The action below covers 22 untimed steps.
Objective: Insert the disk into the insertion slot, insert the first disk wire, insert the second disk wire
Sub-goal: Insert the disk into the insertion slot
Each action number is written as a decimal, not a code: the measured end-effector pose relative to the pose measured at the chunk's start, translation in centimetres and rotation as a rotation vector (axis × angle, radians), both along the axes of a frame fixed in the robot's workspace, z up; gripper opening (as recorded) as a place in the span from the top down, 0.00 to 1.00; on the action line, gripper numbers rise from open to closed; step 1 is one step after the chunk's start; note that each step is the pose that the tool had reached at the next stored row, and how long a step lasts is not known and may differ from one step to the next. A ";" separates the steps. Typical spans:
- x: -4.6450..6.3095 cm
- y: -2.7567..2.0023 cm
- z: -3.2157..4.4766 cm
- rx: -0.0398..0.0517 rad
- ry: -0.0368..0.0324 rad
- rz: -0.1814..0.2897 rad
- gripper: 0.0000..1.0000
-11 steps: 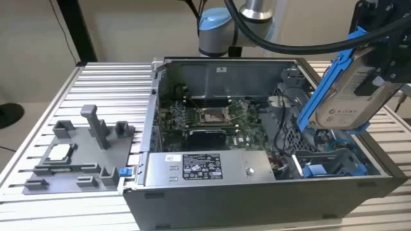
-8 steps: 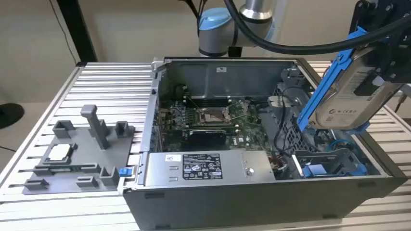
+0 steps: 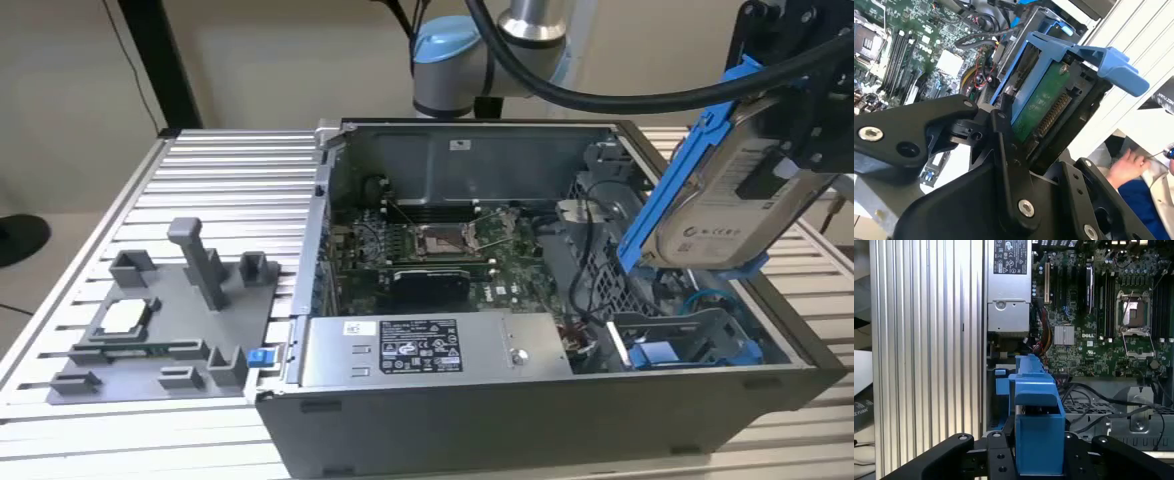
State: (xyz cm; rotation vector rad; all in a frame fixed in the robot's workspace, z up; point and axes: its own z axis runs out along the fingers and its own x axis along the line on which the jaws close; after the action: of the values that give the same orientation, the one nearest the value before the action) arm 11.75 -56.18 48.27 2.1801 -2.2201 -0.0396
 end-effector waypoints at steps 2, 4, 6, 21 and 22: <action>0.0 -0.01 -0.07 0.0002 -0.0013 0.000 1.00; 0.0 -0.08 -0.26 0.0001 -0.0029 0.000 1.00; 0.1 -0.18 -0.60 0.0002 -0.0047 0.000 1.00; 1.3 -0.61 -3.25 0.0001 -0.0114 0.000 1.00; 1.4 -0.65 -3.42 0.0000 -0.0116 0.000 1.00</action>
State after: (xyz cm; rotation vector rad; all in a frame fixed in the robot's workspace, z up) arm 13.10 -56.83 44.85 2.1860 -2.2262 -0.0271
